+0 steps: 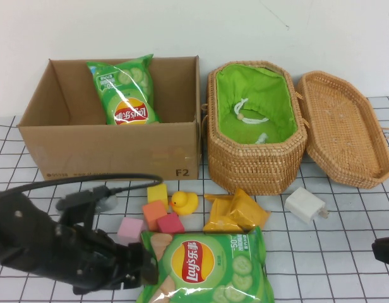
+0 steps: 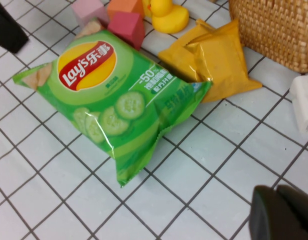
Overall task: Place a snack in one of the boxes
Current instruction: Pick up the potato chip
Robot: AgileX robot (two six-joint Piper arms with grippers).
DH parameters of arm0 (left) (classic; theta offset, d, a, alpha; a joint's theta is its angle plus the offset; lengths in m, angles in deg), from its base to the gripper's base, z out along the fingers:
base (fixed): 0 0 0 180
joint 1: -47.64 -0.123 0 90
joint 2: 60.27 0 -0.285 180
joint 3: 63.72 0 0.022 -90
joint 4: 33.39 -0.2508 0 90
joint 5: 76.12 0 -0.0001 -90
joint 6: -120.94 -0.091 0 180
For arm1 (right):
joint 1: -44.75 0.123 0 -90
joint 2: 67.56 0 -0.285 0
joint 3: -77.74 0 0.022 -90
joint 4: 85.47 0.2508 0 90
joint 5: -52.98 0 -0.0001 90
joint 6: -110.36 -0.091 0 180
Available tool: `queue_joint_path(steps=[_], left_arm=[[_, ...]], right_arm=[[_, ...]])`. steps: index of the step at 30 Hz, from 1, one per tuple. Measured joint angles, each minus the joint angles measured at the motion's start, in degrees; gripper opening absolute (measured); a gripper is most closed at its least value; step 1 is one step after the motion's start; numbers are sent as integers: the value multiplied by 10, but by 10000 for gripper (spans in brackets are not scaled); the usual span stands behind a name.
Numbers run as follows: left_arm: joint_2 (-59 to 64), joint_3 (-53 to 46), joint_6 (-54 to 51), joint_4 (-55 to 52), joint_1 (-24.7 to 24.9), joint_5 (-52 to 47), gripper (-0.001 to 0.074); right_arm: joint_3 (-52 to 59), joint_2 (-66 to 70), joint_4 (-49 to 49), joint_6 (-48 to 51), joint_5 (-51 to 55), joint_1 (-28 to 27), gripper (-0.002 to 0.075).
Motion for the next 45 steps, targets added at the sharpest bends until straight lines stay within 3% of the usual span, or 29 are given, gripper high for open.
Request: queue_joint_path(steps=[13, 17, 23, 29, 35, 42, 45], left_arm=[[103, 0, -150, 149, 0, 16, 491], [104, 0, -176, 159, 0, 16, 363], [112, 0, -197, 164, 0, 23, 78], [112, 1, -212, 179, 0, 26, 6], [112, 1, -213, 194, 0, 13, 38], [122, 1, -223, 197, 0, 6, 360], [132, 1, -241, 197, 0, -8, 420]], right_arm=[[0, 0, 1, 0, 2, 0, -1], [0, 0, 1, 0, 2, 0, -1], [0, 0, 1, 1, 2, 0, -1], [0, 0, 2, 1, 2, 0, -1], [0, 0, 3, 1, 2, 0, -1], [0, 0, 3, 2, 2, 0, -1], [0, 0, 3, 2, 2, 0, -1]])
